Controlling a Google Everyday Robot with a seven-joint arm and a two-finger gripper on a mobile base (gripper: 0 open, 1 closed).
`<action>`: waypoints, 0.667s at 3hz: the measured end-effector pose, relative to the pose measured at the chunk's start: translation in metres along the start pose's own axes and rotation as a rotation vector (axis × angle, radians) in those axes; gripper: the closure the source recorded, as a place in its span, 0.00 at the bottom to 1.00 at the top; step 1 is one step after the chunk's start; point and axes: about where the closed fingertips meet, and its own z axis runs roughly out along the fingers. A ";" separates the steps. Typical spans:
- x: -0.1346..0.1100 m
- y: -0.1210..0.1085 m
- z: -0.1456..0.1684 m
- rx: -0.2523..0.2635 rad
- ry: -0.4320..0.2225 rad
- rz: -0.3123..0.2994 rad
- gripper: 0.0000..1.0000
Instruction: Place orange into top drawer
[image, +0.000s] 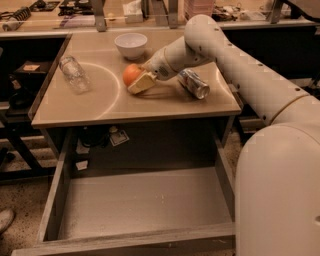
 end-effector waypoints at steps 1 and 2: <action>0.000 0.000 0.000 0.000 0.000 0.000 0.89; -0.016 0.002 -0.010 0.023 0.032 -0.065 1.00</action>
Offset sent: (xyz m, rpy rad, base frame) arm -0.0075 -0.0009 0.0502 -0.1165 -0.1403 0.0345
